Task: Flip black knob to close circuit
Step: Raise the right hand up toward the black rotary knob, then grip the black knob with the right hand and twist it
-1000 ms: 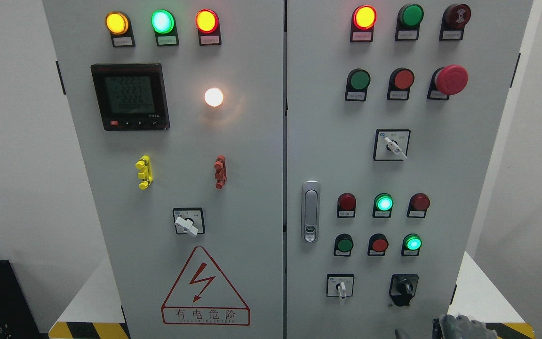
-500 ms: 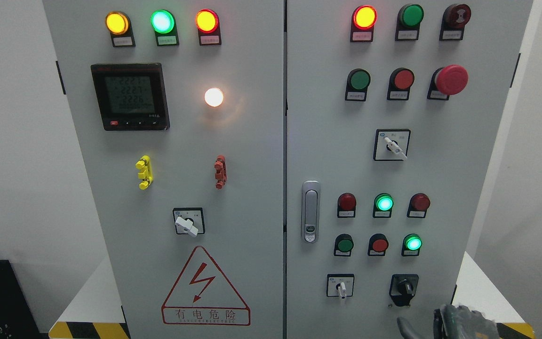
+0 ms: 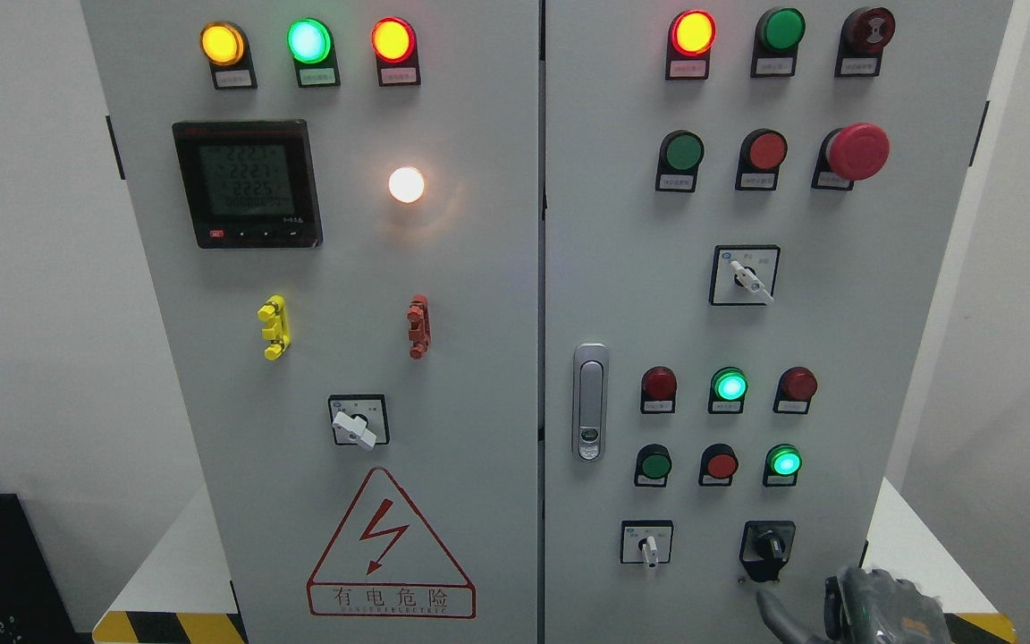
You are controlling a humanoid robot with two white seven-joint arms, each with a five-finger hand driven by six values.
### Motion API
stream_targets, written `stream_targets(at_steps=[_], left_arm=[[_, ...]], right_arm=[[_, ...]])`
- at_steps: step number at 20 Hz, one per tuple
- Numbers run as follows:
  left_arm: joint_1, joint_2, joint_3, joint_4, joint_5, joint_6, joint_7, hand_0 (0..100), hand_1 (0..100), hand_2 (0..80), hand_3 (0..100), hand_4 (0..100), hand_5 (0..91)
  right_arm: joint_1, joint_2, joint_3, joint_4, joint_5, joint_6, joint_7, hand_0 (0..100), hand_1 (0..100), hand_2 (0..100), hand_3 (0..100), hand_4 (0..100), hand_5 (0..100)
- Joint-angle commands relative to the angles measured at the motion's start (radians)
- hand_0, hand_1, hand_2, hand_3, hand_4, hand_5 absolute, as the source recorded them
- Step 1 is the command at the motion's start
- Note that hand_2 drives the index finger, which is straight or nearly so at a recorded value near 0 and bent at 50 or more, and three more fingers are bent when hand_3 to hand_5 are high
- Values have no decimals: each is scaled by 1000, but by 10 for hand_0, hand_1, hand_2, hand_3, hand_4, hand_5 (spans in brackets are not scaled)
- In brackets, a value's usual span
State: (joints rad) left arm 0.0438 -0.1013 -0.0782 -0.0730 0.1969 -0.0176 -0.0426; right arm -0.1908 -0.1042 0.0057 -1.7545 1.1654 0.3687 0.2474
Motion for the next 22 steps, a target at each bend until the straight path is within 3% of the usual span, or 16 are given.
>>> stream_targets(at_steps=[1, 22], left_arm=[[1, 2, 0, 1, 1, -1, 0, 120, 556, 0, 0, 0, 0], [-1, 0, 0, -1, -2, -1, 0, 120, 556, 0, 0, 0, 0]], right_arm=[[-24, 3, 10, 32, 0, 2, 3, 0, 85, 909, 1000, 891, 896], [-58, 12, 13, 67, 3, 9, 1, 0, 97, 911, 1000, 893, 903]])
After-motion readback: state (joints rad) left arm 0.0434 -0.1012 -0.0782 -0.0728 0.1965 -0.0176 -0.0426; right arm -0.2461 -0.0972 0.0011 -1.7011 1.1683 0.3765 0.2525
